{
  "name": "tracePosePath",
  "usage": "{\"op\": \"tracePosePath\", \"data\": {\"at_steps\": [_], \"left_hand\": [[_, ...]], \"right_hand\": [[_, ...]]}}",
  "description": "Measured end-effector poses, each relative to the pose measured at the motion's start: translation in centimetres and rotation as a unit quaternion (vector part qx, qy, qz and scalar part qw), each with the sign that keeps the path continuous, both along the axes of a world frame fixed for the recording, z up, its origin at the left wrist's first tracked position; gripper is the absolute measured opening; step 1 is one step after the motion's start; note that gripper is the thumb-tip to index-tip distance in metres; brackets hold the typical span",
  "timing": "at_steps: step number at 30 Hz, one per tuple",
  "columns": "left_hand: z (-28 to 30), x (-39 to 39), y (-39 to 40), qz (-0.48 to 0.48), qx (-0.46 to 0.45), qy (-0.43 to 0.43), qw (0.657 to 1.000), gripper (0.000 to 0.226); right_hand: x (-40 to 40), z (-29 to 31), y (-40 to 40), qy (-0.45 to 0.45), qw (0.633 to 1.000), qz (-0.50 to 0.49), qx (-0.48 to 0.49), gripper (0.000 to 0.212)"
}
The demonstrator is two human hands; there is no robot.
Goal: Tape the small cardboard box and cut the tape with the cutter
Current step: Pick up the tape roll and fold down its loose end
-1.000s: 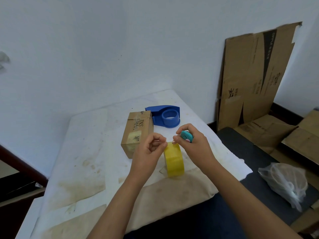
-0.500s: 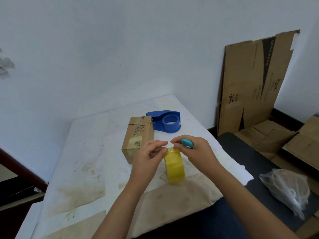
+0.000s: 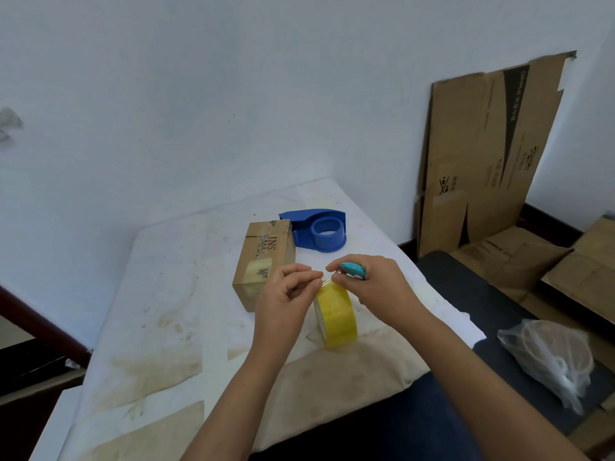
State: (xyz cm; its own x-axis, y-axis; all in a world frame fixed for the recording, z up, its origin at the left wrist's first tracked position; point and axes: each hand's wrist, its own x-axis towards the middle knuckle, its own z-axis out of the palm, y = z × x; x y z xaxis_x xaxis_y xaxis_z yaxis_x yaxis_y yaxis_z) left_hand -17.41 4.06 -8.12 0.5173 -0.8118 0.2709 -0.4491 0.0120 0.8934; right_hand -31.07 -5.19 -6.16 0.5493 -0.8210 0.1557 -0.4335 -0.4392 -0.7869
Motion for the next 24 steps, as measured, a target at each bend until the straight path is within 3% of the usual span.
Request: {"op": "tracePosePath", "data": {"at_steps": [11,18,24], "left_hand": [[0.2,0.0,-0.2,-0.008,0.018,0.062,0.998,0.009],[0.8,-0.2,-0.4,-0.007,0.085,0.159,0.984,0.011],[1.4,-0.1,-0.3,-0.006,0.093,0.188,0.978,0.009]], "right_hand": [[0.1,0.7,0.2,0.015,1.0,-0.001,0.019,0.017],[0.5,0.1,0.3,-0.025,0.994,-0.023,0.1,0.024],[0.2,0.0,0.6,-0.057,0.992,-0.032,0.112,0.023]]}}
